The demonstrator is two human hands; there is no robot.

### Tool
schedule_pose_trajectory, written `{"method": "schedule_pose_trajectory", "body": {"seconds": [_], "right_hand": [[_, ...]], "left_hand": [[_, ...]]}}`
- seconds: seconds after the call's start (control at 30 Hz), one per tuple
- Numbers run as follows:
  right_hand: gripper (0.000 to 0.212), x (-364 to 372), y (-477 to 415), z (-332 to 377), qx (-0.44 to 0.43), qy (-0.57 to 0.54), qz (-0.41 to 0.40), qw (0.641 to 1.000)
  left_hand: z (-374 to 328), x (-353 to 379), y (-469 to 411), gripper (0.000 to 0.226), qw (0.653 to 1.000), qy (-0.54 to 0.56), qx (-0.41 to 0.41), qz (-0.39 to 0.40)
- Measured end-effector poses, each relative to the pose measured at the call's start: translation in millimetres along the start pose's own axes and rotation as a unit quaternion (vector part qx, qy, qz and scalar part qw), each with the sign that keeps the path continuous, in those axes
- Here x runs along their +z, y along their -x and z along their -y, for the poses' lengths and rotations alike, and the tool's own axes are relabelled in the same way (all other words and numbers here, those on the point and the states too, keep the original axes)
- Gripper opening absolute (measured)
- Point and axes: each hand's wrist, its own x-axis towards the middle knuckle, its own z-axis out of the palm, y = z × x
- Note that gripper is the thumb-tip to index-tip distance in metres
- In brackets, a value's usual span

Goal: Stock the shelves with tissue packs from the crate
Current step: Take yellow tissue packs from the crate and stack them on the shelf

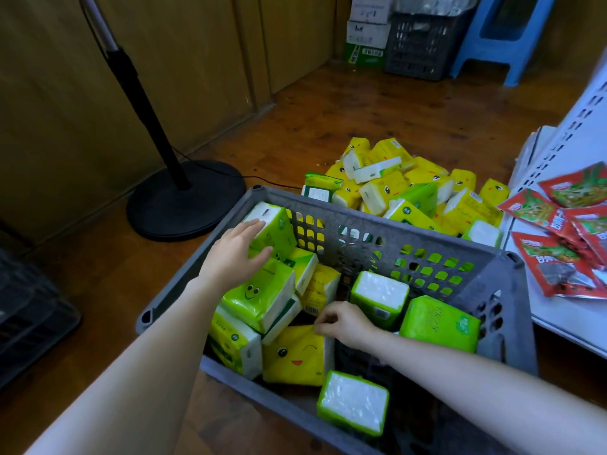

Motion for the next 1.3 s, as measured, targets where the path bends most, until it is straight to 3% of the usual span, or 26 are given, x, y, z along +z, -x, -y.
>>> {"method": "schedule_pose_trajectory", "body": {"seconds": [0.1,0.2,0.37,0.47,0.53,0.63,0.73,0.83,0.87,0.97,1.03,1.17,1.3], "right_hand": [[0.0,-17.2,10.7,9.2,-0.033,-0.043,-0.02,0.998],[0.017,-43.1,19.9,20.1,-0.06,-0.053,-0.027,0.996],[0.014,-101.6,36.3,36.5,-0.081,-0.133,-0.055,0.986],[0.016,-127.9,43.9,43.7,-0.086,-0.219,-0.106,0.966],[0.016,-140.2,46.4,44.6,-0.08,-0.275,-0.139,0.948],[0.017,-154.3,50.4,50.8,-0.078,-0.342,-0.174,0.92],[0.018,-163.1,52.1,59.7,-0.087,-0.376,-0.209,0.898],[0.007,-166.5,51.4,64.4,-0.1,-0.392,-0.245,0.881],[0.005,-166.5,53.3,67.1,-0.093,-0.401,-0.258,0.874],[0.049,-162.2,54.0,70.9,-0.077,-0.401,-0.27,0.872],[0.064,-157.4,54.7,74.2,-0.074,-0.395,-0.249,0.881],[0.059,-153.7,54.9,75.0,-0.069,-0.369,-0.24,0.895],[0.053,-152.1,57.9,76.3,-0.055,-0.328,-0.251,0.909]], "left_hand": [[-1.9,-0.6,-1.9,0.057,1.0,0.009,0.001,0.0],[-5.2,-1.4,-4.2,0.056,1.0,0.015,0.007,-0.004],[-22.6,-6.2,-9.0,0.05,0.999,0.038,0.018,-0.017],[-44.2,-10.1,-12.8,0.051,0.994,0.108,0.023,-0.017],[-66.6,-14.5,-15.3,0.049,0.979,0.205,0.013,-0.011],[-99.7,-16.1,-20.9,0.056,0.921,0.384,-0.011,0.055],[-118.9,-10.6,-28.2,0.074,0.87,0.477,-0.053,0.117],[-128.6,-9.7,-33.3,0.074,0.828,0.54,-0.085,0.128],[-130.8,-9.5,-33.8,0.072,0.822,0.55,-0.086,0.121],[-137.8,-8.3,-35.0,0.047,0.824,0.557,-0.076,0.07],[-140.8,-8.3,-34.7,0.038,0.831,0.548,-0.088,0.034],[-139.9,-11.4,-33.6,0.039,0.821,0.561,-0.102,0.036],[-138.3,-18.6,-35.9,0.073,0.798,0.574,-0.15,0.107]]}}
